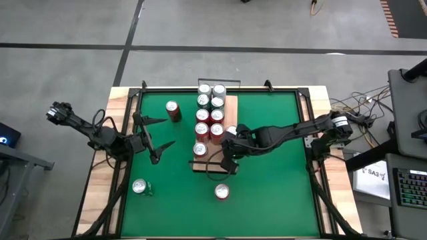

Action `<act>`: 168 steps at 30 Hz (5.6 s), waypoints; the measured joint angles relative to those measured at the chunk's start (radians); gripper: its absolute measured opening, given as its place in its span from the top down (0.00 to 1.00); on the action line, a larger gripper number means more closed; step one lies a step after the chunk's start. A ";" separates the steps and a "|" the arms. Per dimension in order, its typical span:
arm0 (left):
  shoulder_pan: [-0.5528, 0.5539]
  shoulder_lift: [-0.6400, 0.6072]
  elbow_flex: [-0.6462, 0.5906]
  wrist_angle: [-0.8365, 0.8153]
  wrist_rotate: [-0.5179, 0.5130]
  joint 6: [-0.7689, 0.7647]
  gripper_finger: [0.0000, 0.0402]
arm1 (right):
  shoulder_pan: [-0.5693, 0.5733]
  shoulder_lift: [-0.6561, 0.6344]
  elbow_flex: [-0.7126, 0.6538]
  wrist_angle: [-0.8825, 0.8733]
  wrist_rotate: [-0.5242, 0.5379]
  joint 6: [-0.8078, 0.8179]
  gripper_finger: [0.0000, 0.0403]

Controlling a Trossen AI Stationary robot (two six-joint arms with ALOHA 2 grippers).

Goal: Place canned beverage on shelf
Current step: Put the orange soda can on the shelf and aligned with the other orange soda can

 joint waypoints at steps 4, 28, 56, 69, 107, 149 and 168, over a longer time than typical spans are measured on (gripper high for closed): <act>0.000 0.000 0.000 0.000 0.000 0.000 0.08 | -0.007 0.005 0.000 0.012 0.007 0.012 0.98; 0.000 0.000 0.000 0.000 0.000 0.003 0.08 | -0.022 0.007 0.132 -0.312 0.110 0.233 0.98; 0.000 0.000 0.000 -0.001 0.000 0.010 0.08 | 0.041 0.047 0.065 -0.197 0.009 0.322 0.98; 0.000 0.000 0.000 -0.001 0.000 0.010 0.08 | 0.049 0.045 0.097 -0.194 0.036 0.290 0.98; 0.000 0.000 0.000 -0.001 0.000 0.014 0.08 | 0.017 0.140 0.134 0.052 0.107 0.006 0.98; 0.000 0.000 0.000 -0.010 0.000 0.014 0.08 | 0.002 0.177 0.206 -0.028 0.103 0.048 0.98; 0.000 0.000 0.000 -0.017 0.000 0.014 0.08 | 0.002 0.157 0.204 -0.016 0.121 0.065 0.98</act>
